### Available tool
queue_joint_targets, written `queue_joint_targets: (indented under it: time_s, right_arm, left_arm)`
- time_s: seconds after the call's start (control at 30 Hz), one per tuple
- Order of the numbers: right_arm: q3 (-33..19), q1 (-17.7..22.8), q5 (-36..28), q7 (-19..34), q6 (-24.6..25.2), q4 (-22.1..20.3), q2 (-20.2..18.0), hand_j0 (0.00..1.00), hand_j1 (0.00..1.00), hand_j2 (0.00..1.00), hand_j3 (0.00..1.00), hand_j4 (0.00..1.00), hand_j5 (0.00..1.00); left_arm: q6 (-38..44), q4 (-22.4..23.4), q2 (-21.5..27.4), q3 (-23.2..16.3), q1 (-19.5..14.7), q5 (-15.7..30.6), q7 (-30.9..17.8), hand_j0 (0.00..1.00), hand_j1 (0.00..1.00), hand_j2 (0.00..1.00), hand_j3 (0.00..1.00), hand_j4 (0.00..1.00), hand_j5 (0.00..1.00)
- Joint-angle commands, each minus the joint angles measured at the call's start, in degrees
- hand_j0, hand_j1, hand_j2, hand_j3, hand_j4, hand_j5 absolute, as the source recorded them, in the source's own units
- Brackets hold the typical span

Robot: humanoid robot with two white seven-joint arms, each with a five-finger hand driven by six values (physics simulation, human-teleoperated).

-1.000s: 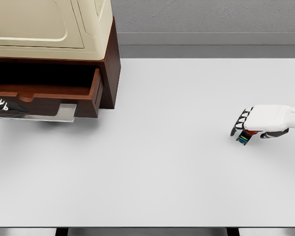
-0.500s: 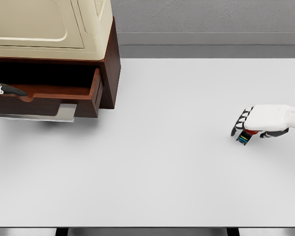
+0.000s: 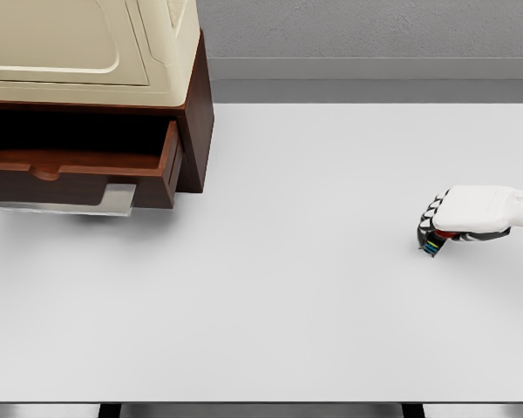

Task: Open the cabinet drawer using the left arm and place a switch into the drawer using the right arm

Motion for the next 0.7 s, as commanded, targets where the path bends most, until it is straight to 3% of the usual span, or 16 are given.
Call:
queue_joint_targets:
  time_s: [0.0,0.13,0.2,0.27,0.37,0.47,0.67]
  right_arm:
    - [-0.02,0.0,-0.28,-0.01,0.13,-0.01,-0.07,0.48,0.48,0.48,0.48,0.48,0.48]
    - [-0.11,0.0,-0.46,-0.01,0.13,0.08,0.02,0.44,0.44,0.44,0.44,0.44,0.44]
    - [-0.19,0.0,-0.54,-0.01,0.13,0.17,0.1,0.42,0.42,0.42,0.42,0.42,0.42]
    - [-0.37,-0.09,-0.72,-0.01,0.13,1.13,1.86,0.41,0.41,0.41,0.41,0.41,0.41]
    - [-6.61,3.69,-0.72,-0.01,0.13,2.89,3.79,0.41,0.41,0.41,0.41,0.41,0.41]
    - [-7.58,3.69,-0.81,-0.01,0.13,5.0,5.02,0.36,0.36,0.36,0.36,0.36,0.36]
    - [-11.26,3.52,-1.16,-0.01,0.13,5.44,6.69,0.41,0.41,0.41,0.41,0.41,0.41]
  left_arm:
    - [0.16,-0.35,0.33,-0.05,0.01,0.6,0.02,1.0,1.0,1.0,1.0,1.0,1.0]
    - [0.16,-0.88,0.25,-0.4,0.1,0.6,0.02,1.0,1.0,1.0,1.0,1.0,1.0]
    - [0.16,-3.42,-0.19,-0.49,0.19,0.42,0.02,1.0,1.0,1.0,1.0,1.0,1.0]
    - [0.16,-3.43,-0.46,-0.49,0.19,0.07,0.02,1.0,1.0,1.0,1.0,1.0,1.0]
    - [0.16,-3.16,-0.63,-0.49,0.19,-0.28,0.02,1.0,1.0,1.0,1.0,1.0,1.0]
    - [0.16,-2.99,-0.63,-0.49,0.19,-0.46,0.02,1.0,1.0,1.0,1.0,1.0,1.0]
    - [0.16,-2.99,-0.55,-0.49,0.19,-0.46,0.02,1.0,1.0,1.0,1.0,1.0,1.0]
